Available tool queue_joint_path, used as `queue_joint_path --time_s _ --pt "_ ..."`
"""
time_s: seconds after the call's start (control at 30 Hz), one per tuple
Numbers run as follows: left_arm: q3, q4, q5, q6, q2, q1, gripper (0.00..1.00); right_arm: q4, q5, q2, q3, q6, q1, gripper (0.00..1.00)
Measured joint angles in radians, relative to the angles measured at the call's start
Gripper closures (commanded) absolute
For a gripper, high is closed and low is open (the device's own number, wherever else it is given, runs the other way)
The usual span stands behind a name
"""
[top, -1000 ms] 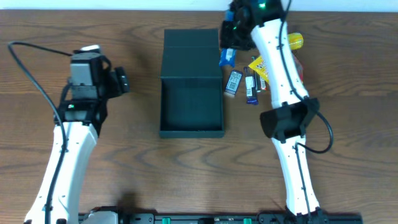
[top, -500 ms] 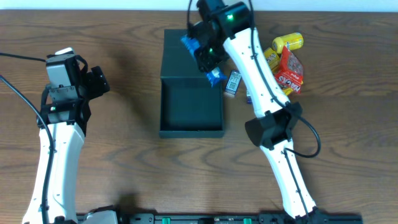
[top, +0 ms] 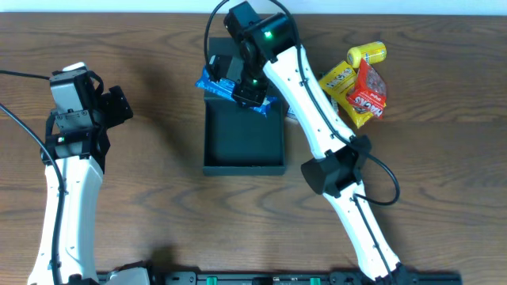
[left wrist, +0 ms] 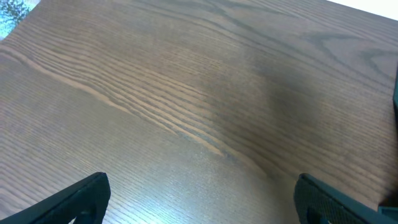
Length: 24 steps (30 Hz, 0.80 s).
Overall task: Pack container
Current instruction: 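Carry the blue candy bar with the right gripper and lower it into the box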
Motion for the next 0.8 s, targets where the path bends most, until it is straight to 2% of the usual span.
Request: queue_joint_path --time_s 0.17,0.23,0.4,0.5,0.8 --pt "0.000 0.000 0.000 0.011 0.000 0.000 0.04 0.006 -0.051 -0.041 -0.062 -0.028 -0.005 0.99" --pt "0.000 0.000 0.000 0.015 0.000 0.000 0.05 0.029 -0.061 -0.105 -0.169 -0.034 -0.009 0.99" --pt "0.000 0.000 0.000 0.023 0.000 0.000 0.05 0.219 -0.056 -0.352 -0.549 -0.042 -0.029 0.99" --pt "0.000 0.001 0.000 0.023 0.000 0.000 0.05 0.273 -0.044 -0.454 -0.681 -0.053 -0.039 0.99" --pt "0.000 0.002 0.000 0.026 0.000 0.000 0.04 0.379 0.015 -0.461 -0.853 -0.138 -0.018 0.99"
